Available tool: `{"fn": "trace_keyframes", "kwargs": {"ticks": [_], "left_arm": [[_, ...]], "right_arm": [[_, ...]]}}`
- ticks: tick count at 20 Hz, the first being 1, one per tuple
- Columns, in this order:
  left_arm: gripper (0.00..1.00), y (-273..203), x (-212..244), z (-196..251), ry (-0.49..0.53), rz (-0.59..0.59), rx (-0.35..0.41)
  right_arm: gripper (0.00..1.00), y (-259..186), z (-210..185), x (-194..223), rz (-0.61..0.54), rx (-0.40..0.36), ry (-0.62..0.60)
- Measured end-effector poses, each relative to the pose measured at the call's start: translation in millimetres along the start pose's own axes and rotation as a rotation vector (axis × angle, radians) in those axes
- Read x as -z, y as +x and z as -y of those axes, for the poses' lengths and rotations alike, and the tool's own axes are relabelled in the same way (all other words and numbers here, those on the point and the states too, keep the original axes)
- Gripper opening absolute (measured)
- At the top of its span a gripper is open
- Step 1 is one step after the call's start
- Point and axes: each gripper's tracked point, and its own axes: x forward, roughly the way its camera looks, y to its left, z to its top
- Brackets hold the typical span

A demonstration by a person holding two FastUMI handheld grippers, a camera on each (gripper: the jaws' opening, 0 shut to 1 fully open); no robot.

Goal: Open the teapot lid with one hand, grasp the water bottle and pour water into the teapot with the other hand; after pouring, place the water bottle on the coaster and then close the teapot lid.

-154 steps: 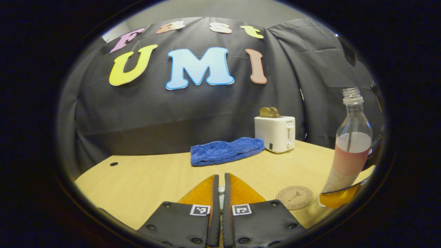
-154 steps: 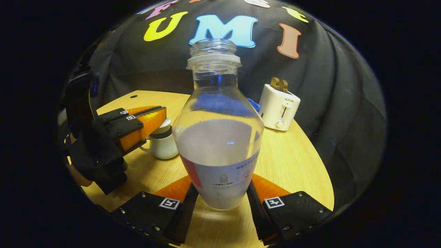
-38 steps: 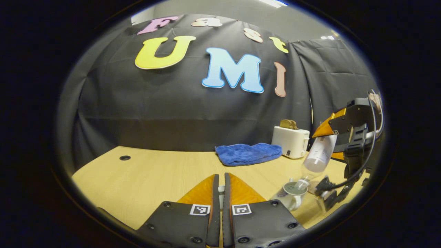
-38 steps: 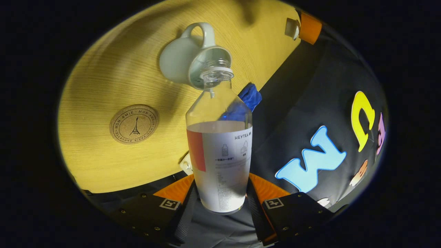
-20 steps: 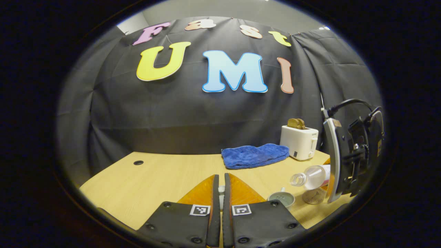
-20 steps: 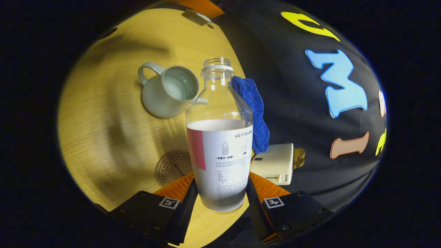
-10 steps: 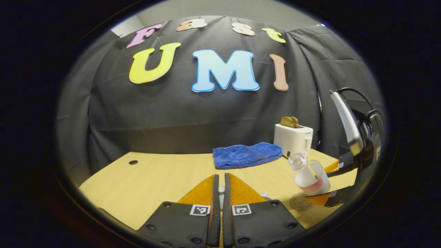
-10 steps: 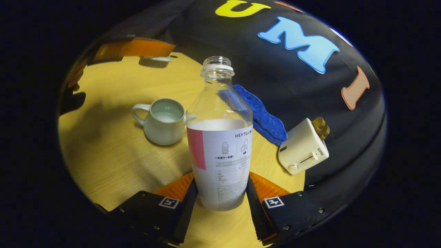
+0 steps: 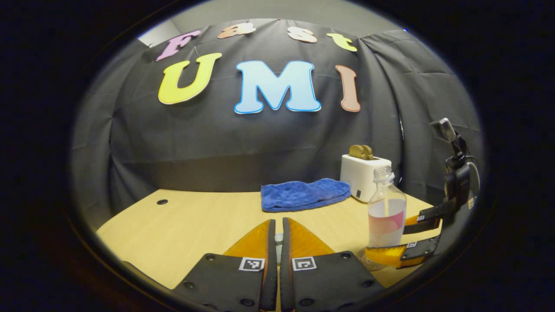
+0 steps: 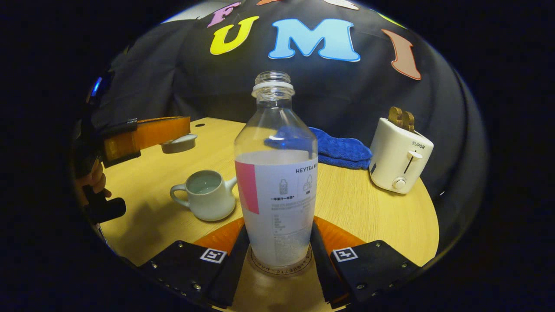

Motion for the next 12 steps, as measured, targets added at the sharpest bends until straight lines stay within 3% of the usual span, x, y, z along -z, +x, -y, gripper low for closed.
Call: {"fn": "trace_keyframes", "kwargs": {"ticks": [7,12], "left_arm": [[0.09,5,4,11,-0.004,-0.010,0.009],[0.09,13,13,20,-0.008,-0.030,0.023]], "right_arm": [[0.74,5,-2,9,0.009,-0.033,0.018],[0.77,0,1,23,-0.055,-0.031,0.001]]}}
